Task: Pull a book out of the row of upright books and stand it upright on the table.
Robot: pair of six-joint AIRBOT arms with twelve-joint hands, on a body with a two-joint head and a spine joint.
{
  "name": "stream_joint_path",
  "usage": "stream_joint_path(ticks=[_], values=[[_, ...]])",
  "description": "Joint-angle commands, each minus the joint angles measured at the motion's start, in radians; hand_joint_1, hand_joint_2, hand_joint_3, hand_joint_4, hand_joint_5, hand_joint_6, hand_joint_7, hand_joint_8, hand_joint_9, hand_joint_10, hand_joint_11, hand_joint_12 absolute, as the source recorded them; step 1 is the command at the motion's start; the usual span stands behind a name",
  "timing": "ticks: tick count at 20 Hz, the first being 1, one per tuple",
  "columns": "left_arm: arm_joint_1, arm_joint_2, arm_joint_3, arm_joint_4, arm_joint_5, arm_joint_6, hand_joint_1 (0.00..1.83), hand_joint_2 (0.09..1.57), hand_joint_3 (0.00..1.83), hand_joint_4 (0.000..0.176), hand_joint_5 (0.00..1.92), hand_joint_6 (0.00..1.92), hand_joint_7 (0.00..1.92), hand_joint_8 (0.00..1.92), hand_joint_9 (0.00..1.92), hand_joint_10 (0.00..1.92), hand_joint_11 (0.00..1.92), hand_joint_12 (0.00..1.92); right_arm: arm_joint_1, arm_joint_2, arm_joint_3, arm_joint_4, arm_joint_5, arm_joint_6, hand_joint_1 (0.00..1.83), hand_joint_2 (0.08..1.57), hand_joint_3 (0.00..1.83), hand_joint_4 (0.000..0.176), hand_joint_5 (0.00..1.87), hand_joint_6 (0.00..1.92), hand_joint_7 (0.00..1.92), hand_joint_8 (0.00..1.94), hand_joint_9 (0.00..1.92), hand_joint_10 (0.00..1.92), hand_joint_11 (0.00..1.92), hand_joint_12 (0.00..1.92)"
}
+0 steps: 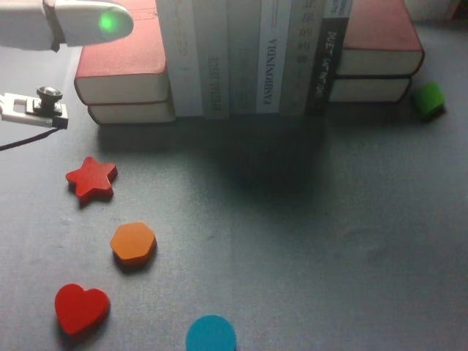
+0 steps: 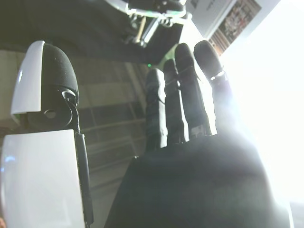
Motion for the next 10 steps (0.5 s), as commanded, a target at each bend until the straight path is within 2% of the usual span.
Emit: stream_joint_path(ticks=[1, 2, 3, 4, 5, 6, 7, 8, 9, 10], values=[[-0.012, -0.008, 0.005, -0.057, -0.095, -0.008, 1.06, 0.96, 0.0, 0.009, 0.37, 0.0, 0.37, 0.0, 0.43, 0.02, 0.0, 1.36, 0.019, -0.009, 0.007, 0.044, 0.048, 0.003, 0.75, 1.09, 0.0, 0.121, 0.37, 0.0, 0.14, 0.0, 0.13, 0.02, 0.0, 0.58], [-0.014, -0.009, 0.005, -0.056, -0.095, -0.008, 1.11, 0.95, 0.0, 0.0, 0.38, 0.0, 0.38, 0.0, 0.44, 0.03, 0.0, 1.38, 0.019, -0.018, 0.014, 0.038, 0.045, 0.004, 0.73, 1.1, 0.0, 0.109, 0.36, 0.0, 0.16, 0.0, 0.13, 0.02, 0.0, 0.04], [-0.015, -0.009, 0.005, -0.055, -0.095, -0.008, 1.11, 0.95, 0.0, 0.0, 0.38, 0.0, 0.38, 0.0, 0.44, 0.03, 0.0, 1.38, 0.019, -0.022, 0.016, 0.033, 0.043, 0.004, 0.73, 1.1, 0.0, 0.109, 0.36, 0.0, 0.16, 0.0, 0.13, 0.02, 0.0, 0.04], [-0.018, -0.009, 0.005, -0.052, -0.095, -0.008, 1.1, 0.96, 0.0, 0.0, 0.39, 0.01, 0.39, 0.01, 0.45, 0.03, 0.0, 1.38, 0.019, -0.024, 0.018, 0.025, 0.038, 0.007, 0.71, 1.11, 0.0, 0.116, 0.35, 0.0, 0.14, 0.0, 0.11, 0.01, 0.0, 0.03], [-0.02, -0.009, 0.005, -0.05, -0.096, -0.008, 1.08, 0.95, 0.0, 0.0, 0.39, 0.01, 0.39, 0.0, 0.45, 0.03, 0.0, 1.38, 0.019, -0.026, 0.02, 0.021, 0.035, 0.009, 0.75, 1.12, 0.0, 0.101, 0.35, 0.0, 0.14, 0.0, 0.11, 0.0, 0.0, 0.36], [-0.02, -0.01, 0.005, -0.05, -0.096, -0.008, 1.08, 0.95, 0.0, 0.0, 0.4, 0.01, 0.39, 0.01, 0.45, 0.03, 0.0, 1.37, 0.019, -0.027, 0.022, 0.018, 0.033, 0.011, 0.77, 1.11, 0.0, 0.097, 0.36, 0.0, 0.15, 0.0, 0.13, 0.01, 0.0, 0.62], [-0.021, -0.011, 0.005, -0.049, -0.097, -0.008, 1.1, 0.96, 0.0, 0.0, 0.4, 0.01, 0.4, 0.01, 0.46, 0.03, 0.0, 1.35, 0.019, -0.031, 0.026, 0.018, 0.031, 0.012, 0.8, 1.11, 0.0, 0.105, 0.37, 0.0, 0.15, 0.0, 0.14, 0.01, 0.0, 0.78], [-0.023, -0.011, 0.005, -0.048, -0.097, -0.008, 1.11, 0.96, 0.0, 0.0, 0.39, 0.0, 0.4, 0.01, 0.46, 0.03, 0.0, 1.34, 0.019, -0.034, 0.029, 0.018, 0.029, 0.012, 0.79, 1.11, 0.0, 0.119, 0.36, 0.0, 0.13, 0.0, 0.13, 0.0, 0.0, 0.78], [-0.025, -0.012, 0.005, -0.046, -0.097, -0.008, 1.11, 0.96, 0.0, 0.0, 0.39, 0.0, 0.4, 0.01, 0.46, 0.03, 0.0, 1.34, 0.019, -0.038, 0.034, 0.017, 0.028, 0.013, 0.79, 1.11, 0.0, 0.119, 0.36, 0.0, 0.13, 0.0, 0.13, 0.0, 0.0, 0.78], [-0.027, -0.012, 0.005, -0.044, -0.097, -0.008, 1.07, 0.97, 0.0, 0.0, 0.4, 0.01, 0.42, 0.01, 0.46, 0.02, 0.0, 1.32, 0.019, -0.043, 0.038, 0.014, 0.024, 0.013, 0.71, 1.11, 0.0, 0.137, 0.35, 0.01, 0.04, 0.0, 0.0, 0.0, 0.0, 0.05]])
